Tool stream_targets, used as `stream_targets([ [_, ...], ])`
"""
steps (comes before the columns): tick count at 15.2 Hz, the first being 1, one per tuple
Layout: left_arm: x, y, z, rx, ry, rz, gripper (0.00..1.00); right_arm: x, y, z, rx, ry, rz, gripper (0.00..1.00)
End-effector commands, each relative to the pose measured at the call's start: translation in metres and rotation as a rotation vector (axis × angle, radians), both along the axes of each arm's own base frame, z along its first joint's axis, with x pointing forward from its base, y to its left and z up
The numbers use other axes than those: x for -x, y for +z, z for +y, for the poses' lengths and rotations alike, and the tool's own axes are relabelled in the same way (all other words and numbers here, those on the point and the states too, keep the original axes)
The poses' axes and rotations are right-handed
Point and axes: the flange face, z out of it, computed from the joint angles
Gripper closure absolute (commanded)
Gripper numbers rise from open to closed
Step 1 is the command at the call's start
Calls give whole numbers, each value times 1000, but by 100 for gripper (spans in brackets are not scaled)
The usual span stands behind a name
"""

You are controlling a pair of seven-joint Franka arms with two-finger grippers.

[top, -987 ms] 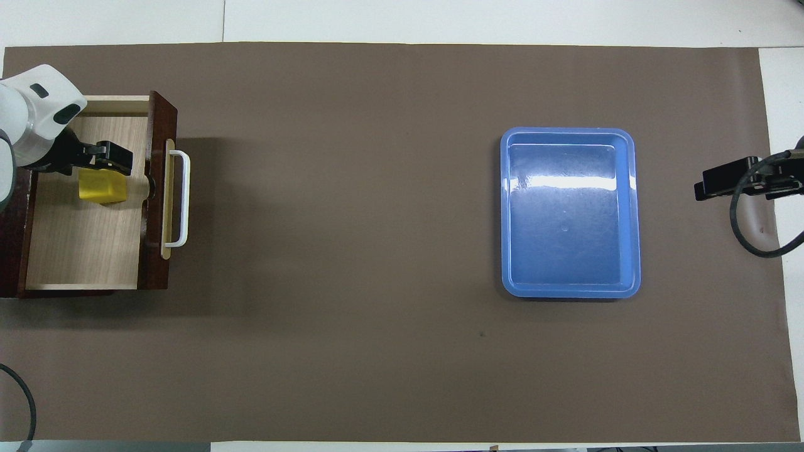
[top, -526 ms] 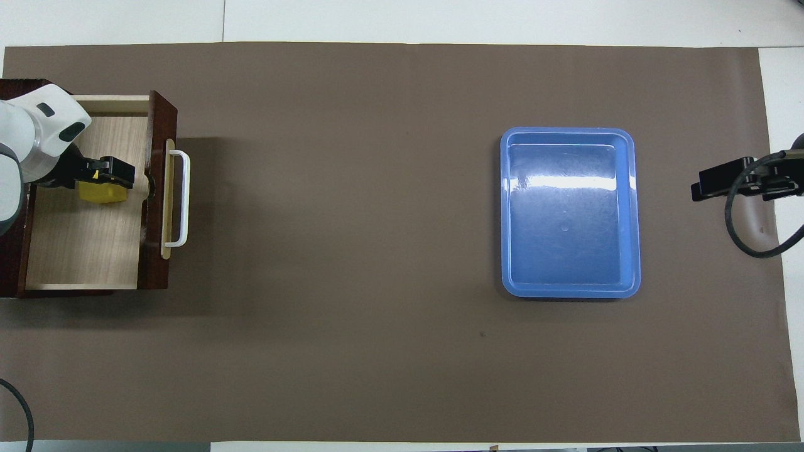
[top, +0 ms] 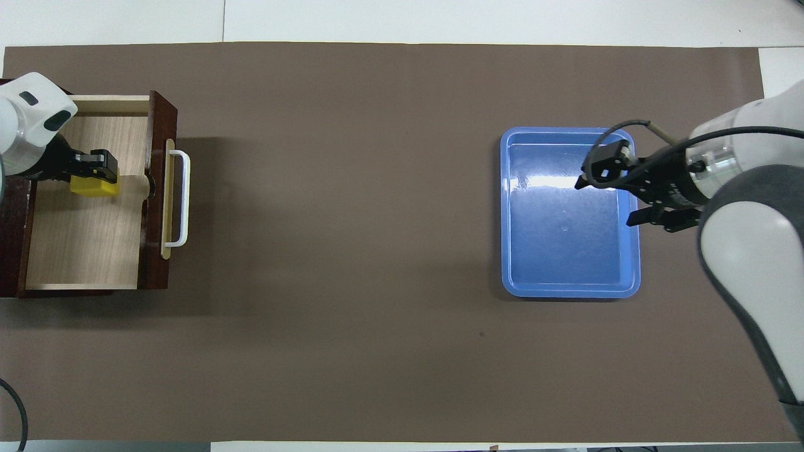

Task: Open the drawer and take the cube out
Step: 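Lift the yellow cube with the left gripper while the right gripper approaches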

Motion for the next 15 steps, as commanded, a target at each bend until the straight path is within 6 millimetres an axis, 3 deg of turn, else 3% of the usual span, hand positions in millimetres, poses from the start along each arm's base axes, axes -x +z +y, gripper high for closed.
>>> stream_targets([
  [1,-3,50,-53,34,127,28,93,-20,-37,37,-80,-198,56,0],
  [3,7,63,-95,55,325,9,92,-28,-57,68,-137,-316,90,0],
  [5,14,64,-135,94,572,3,92,-29,-67,93,-192,-404,103,0],
  [6,19,61,-160,114,669,2,92,-28,-73,100,-236,-451,123,0],
  [10,40,53,-222,179,984,-17,90,-17,-99,124,-281,-532,187,0],
  [13,55,34,-263,209,1267,-27,90,-21,-103,128,-357,-667,252,0],
  [15,71,16,-301,238,1434,-32,90,-16,-106,149,-366,-720,256,0],
])
